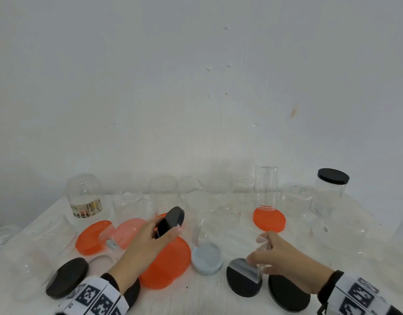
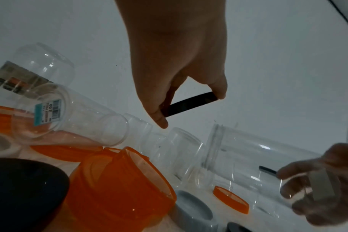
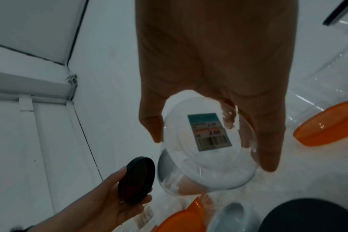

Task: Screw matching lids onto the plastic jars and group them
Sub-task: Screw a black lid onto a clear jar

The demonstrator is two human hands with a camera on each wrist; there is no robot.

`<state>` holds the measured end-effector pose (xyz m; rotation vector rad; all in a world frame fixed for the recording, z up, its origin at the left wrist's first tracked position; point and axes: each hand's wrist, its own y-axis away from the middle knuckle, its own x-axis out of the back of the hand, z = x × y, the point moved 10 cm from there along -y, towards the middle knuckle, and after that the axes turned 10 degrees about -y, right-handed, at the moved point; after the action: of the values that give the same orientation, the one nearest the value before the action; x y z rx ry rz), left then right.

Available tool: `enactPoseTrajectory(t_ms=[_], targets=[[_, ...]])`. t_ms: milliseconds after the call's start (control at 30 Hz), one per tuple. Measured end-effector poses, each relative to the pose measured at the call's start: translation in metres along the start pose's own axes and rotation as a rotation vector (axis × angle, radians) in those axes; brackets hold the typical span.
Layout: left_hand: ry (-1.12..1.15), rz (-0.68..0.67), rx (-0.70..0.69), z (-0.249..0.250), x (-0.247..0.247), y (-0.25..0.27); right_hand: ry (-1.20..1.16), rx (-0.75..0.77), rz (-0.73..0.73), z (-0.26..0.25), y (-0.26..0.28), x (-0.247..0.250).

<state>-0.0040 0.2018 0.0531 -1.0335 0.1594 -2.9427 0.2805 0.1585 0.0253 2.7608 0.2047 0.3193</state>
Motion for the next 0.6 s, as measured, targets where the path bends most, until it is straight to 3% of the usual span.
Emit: enactPoseTrajectory(t_ms=[167,467,600], targets=[[0.136,0.005,0.153,-0.015,0.005,-0.003,-0.191,-0.046,-0.132,0.008,-0.001,-0.029],[0.291,-0.023,0.167,-0.012,0.008,-0.002,-0.26,-0.041,-0.242,0.013,-0.015,-0.074],[0.316,-0.028,0.163,-0.008,0.01,-0.001,-0.121,-0.08,-0.273,0.026,-0.024,-0.089]])
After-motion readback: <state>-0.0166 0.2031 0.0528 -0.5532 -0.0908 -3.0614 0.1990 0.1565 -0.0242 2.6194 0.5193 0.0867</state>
